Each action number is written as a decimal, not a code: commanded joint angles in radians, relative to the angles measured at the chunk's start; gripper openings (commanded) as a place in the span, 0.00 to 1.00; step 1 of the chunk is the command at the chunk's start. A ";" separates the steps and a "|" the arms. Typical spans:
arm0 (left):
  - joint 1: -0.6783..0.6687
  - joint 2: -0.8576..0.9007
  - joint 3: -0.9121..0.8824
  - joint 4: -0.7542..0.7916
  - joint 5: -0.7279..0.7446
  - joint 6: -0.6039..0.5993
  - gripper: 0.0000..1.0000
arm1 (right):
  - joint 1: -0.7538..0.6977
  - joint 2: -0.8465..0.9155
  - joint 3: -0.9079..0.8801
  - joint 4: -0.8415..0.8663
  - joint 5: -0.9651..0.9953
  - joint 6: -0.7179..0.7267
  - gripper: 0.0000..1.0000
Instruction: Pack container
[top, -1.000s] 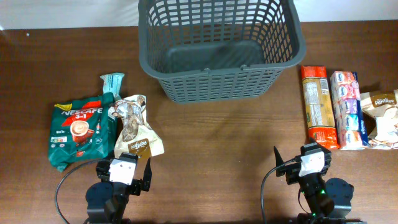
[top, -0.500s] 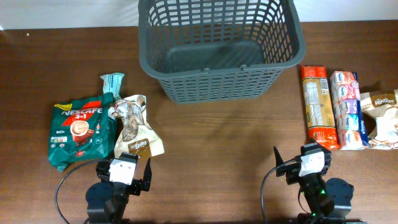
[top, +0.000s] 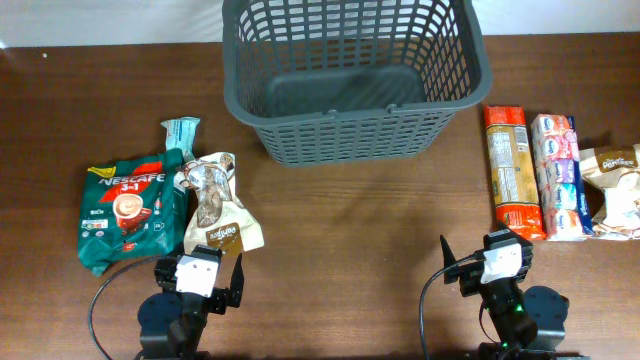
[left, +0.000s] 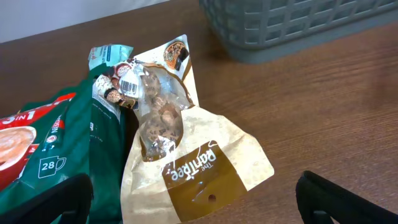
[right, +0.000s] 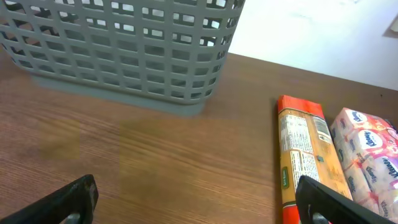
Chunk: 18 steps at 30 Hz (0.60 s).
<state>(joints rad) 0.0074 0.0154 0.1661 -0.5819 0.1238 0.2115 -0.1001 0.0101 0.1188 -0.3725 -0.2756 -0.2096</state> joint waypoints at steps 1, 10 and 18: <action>-0.003 -0.010 -0.008 0.011 0.006 0.004 0.99 | 0.008 -0.006 -0.007 0.000 -0.005 0.009 0.99; -0.003 -0.010 -0.008 0.028 0.007 0.011 0.99 | 0.008 -0.006 -0.007 0.006 -0.006 0.010 0.99; -0.003 -0.010 -0.008 0.293 0.009 0.010 0.99 | 0.008 -0.006 -0.007 0.003 -0.047 0.010 0.99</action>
<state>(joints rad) 0.0074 0.0154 0.1619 -0.3687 0.1238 0.2134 -0.1001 0.0101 0.1184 -0.3683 -0.2802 -0.2089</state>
